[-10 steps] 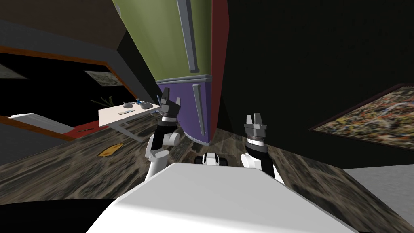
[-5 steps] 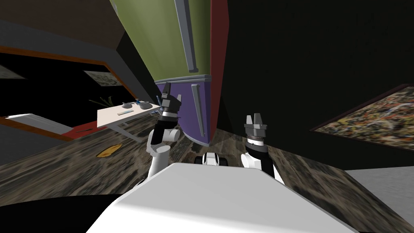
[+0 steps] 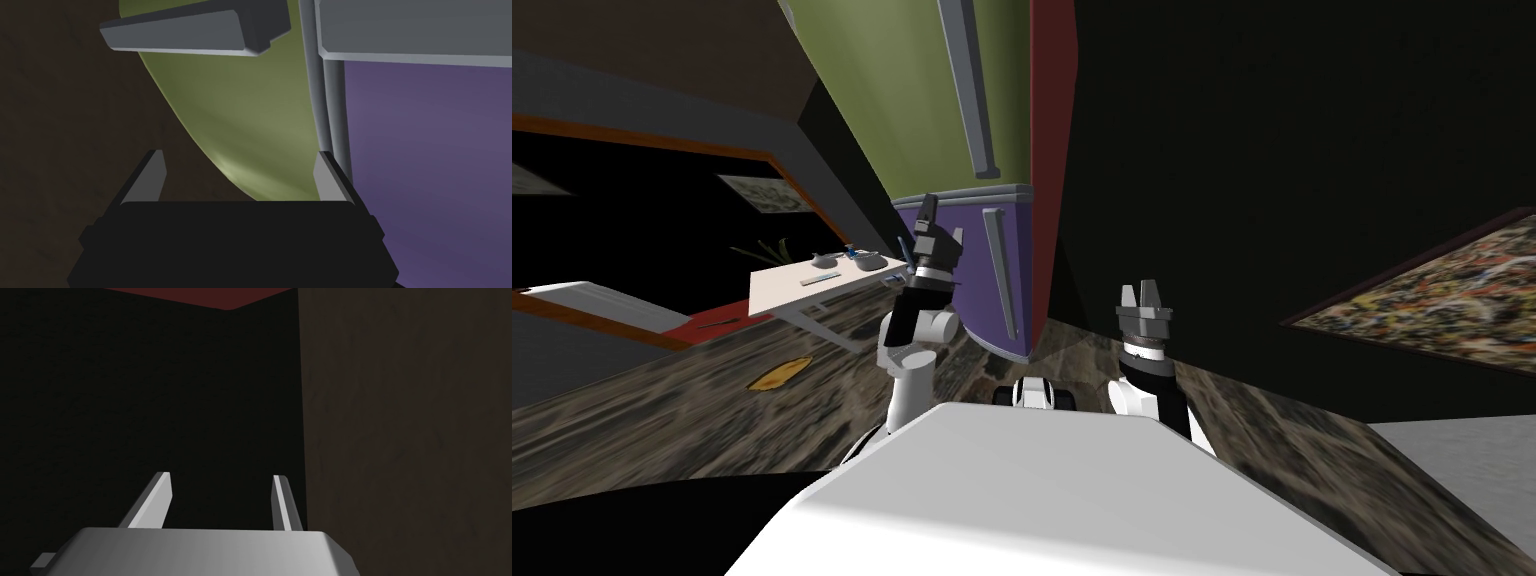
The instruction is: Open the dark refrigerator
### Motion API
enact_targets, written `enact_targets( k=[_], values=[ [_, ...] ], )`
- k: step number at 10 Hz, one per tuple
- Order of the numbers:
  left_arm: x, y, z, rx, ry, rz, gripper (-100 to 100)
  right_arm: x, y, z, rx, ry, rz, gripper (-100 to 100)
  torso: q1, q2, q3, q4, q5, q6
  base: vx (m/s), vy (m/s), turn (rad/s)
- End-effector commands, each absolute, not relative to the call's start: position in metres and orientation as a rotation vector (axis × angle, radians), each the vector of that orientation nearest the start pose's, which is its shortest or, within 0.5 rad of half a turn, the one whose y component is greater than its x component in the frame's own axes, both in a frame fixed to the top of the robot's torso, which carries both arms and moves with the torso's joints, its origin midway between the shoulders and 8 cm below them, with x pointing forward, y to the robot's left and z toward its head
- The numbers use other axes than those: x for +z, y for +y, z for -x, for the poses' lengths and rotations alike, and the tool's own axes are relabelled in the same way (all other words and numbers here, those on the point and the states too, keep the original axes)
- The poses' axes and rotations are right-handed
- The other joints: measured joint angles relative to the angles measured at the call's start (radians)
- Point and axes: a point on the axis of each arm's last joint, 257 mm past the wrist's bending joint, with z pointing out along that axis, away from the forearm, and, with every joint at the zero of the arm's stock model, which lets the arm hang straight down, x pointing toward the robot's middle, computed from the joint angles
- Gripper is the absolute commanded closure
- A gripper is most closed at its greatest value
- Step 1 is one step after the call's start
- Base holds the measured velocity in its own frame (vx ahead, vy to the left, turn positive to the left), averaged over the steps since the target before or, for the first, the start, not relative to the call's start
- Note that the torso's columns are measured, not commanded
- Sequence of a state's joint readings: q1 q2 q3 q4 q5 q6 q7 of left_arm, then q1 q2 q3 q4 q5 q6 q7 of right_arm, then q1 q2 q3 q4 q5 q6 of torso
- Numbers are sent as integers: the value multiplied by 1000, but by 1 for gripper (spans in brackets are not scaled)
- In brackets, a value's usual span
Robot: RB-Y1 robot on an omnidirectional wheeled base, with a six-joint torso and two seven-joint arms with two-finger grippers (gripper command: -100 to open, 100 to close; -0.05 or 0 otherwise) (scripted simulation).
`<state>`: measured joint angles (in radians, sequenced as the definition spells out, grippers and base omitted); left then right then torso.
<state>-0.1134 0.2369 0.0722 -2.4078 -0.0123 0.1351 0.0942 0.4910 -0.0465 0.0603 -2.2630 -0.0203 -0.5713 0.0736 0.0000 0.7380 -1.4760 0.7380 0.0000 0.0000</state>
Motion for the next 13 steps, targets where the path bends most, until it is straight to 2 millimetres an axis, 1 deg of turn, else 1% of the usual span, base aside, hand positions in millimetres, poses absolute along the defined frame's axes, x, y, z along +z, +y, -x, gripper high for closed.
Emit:
enact_targets(
  k=[1, 3, 4, 6, 7, 9, 10, 12, 13],
  values=[
    [196, 218, -417, -1425, 717, 474, -100, 32, -255, -338, 1326, 612, -570, 0, 0, 0, 0, 0, 0, 0, 22, -11, -1],
    [209, 214, -422, -1437, 716, 487, -100, 32, -255, -338, 1326, 612, -570, 0, 0, 0, 0, 0, 0, 0, 24, -11, 1],
    [207, 214, -423, -1434, 723, 496, -100, 32, -255, -338, 1326, 612, -570, 0, 0, 0, 0, 0, 0, 0, 23, -8, -2],
    [219, 210, -427, -1451, 720, 512, -100, 32, -255, -338, 1326, 612, -570, 0, 0, 0, 0, 0, 0, 0, 27, -14, 1],
    [218, 210, -428, -1448, 727, 520, -100, 32, -255, -338, 1326, 612, -570, 0, -1, 0, 0, 0, 0, 0, 25, -14, -2],
    [231, 205, -430, -1470, 721, 535, -100, 32, -255, -338, 1326, 612, -570, 0, 0, 0, 0, 0, 0, 0, 26, -12, 0],
    [228, 205, -433, -1466, 731, 547, -100, 32, -255, -338, 1326, 612, -570, 0, 0, 0, 0, 0, 0, 0, 24, -10, 0],
    [241, 199, -434, -1493, 727, 566, -100, 32, -255, -338, 1326, 612, -570, 0, 0, 0, 0, 0, 0, 0, 30, -13, 0],
    [238, 200, -436, -1489, 736, 576, -100, 32, -255, -338, 1326, 612, -570, 0, 0, 0, 0, 0, 0, 0, 23, -10, -1]
  ],
)
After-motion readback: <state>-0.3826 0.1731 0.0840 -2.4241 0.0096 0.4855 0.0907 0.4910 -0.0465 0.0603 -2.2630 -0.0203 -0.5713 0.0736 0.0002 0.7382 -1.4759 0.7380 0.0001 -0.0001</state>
